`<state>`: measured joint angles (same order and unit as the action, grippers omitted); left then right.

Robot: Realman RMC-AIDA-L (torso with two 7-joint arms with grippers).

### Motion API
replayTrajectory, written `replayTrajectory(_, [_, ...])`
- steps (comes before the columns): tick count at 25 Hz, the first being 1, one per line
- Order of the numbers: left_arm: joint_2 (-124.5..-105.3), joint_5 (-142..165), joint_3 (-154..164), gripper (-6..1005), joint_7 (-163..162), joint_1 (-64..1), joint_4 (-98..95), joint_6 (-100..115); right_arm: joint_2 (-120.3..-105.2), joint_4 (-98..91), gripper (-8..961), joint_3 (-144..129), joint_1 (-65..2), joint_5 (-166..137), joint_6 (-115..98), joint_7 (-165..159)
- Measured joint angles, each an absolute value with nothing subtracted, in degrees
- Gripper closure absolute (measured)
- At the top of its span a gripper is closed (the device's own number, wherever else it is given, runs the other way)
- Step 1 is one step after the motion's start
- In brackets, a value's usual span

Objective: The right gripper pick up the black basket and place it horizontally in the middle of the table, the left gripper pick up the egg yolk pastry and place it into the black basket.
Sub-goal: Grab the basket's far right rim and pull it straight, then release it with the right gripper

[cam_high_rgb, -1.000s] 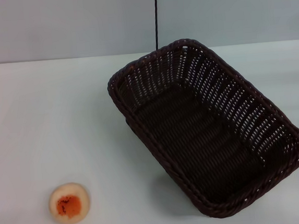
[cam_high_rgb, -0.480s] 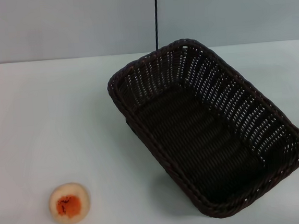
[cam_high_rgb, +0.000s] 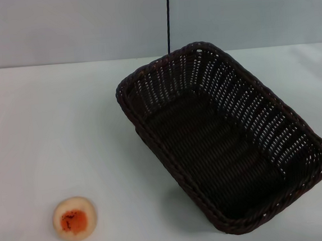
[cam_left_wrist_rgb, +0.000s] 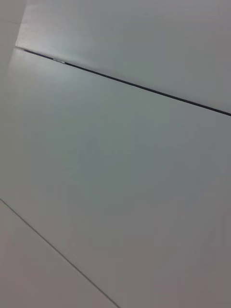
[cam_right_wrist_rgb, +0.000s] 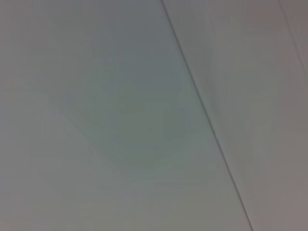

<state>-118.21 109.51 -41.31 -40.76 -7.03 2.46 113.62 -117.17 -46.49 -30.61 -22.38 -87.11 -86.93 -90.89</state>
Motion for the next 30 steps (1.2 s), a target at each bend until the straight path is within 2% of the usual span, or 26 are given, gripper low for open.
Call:
replayTrajectory(9, [-118.21,109.51,-41.3,274,-40.78,-7.06,2.46,113.07,-114.29,-59.08,389,-30.04,-27.59,-102.38,-88.85,-111.69])
replayTrajectory(11, [-118.21,109.51,-41.31,274,-40.78,-7.11,2.47,113.0,-112.63,-63.79,353,-30.32,-32.37,-113.47,-93.15,-121.76])
replayTrajectory(14, [-118.21,109.53,-41.29,274,-40.78,-7.12,2.45,112.9,-112.24,-64.54,299,-30.39,-33.72,-116.45,-94.69,-123.53])
replayTrajectory(15, [-118.23,109.57,-41.2,274,-40.78,-7.08,2.46,112.81,-111.44,-65.6,281,-30.45,-36.89,-121.83,-98.47,-126.84])
replayTrajectory(16, [-118.23,109.57,-41.2,274,-40.78,-7.08,2.46,112.81,-111.44,-65.6,281,-30.45,-36.89,-121.83,-98.47,-126.84])
replayTrajectory(20, [-118.28,109.82,-40.96,274,-40.78,-6.9,2.46,112.36,-110.02,-66.23,282,-30.67,-43.96,-133.33,-104.74,-131.3])
replayTrajectory(25, [-118.3,109.91,-40.87,274,-40.78,-6.65,2.47,111.93,-109.64,-65.88,282,-32.25,-48.06,-143.27,-107.72,-131.93])
replayTrajectory(30, [-118.36,109.99,-40.87,274,-40.78,-6.58,2.46,111.52,-109.81,-65.61,283,-38.97,-48.85,-148.12,-107.88,-133.21])
